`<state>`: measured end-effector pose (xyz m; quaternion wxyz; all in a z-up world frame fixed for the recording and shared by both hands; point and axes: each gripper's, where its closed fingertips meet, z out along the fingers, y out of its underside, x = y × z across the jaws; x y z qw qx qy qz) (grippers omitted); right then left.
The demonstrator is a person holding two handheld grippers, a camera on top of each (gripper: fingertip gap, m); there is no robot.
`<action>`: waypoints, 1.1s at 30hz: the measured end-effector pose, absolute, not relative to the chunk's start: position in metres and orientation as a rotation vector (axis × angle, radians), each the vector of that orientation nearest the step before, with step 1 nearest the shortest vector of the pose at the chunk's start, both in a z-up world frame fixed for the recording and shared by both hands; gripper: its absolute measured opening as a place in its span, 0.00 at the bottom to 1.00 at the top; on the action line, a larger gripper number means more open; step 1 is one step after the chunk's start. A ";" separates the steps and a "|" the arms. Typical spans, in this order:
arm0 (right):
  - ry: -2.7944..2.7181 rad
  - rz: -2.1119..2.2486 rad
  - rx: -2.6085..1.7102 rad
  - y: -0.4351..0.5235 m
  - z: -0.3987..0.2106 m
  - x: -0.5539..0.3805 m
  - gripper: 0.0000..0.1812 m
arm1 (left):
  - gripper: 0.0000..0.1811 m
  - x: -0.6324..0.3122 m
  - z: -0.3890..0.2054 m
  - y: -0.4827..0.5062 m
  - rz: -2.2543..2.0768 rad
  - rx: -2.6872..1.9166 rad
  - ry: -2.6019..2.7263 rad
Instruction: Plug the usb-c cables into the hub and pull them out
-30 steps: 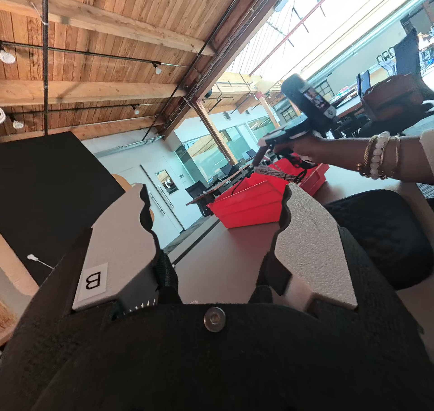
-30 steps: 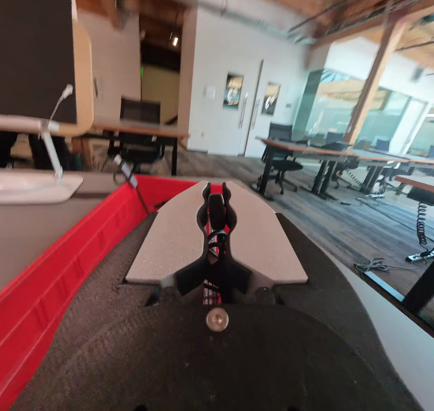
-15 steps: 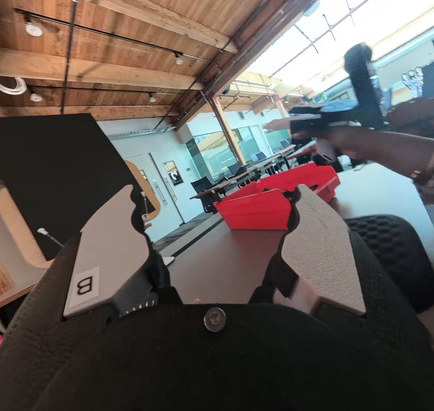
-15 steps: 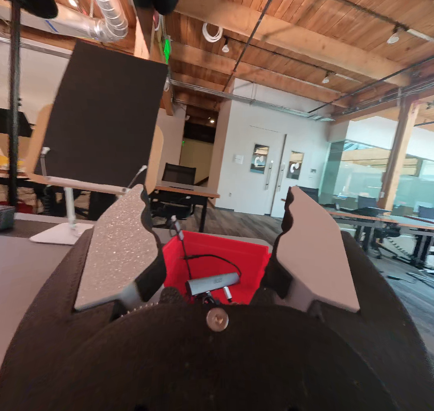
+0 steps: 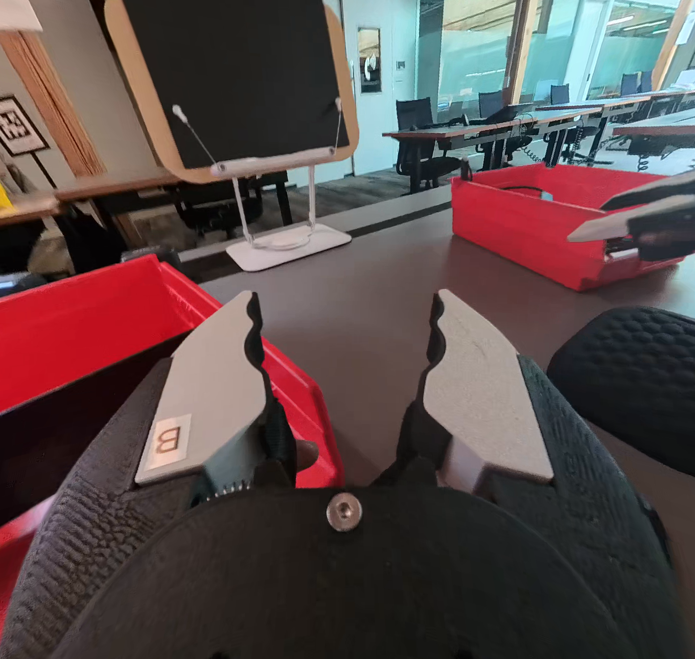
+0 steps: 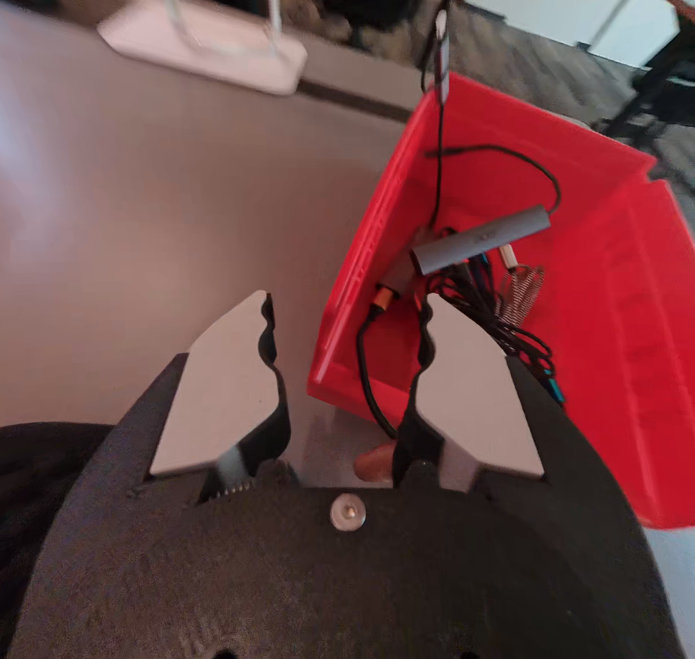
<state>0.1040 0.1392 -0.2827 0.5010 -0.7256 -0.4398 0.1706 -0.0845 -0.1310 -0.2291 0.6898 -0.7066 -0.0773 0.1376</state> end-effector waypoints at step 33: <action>-1.631 0.216 -1.480 0.001 -0.321 -0.023 0.10 | 0.31 -0.118 -0.251 -0.164 0.481 -1.733 -0.206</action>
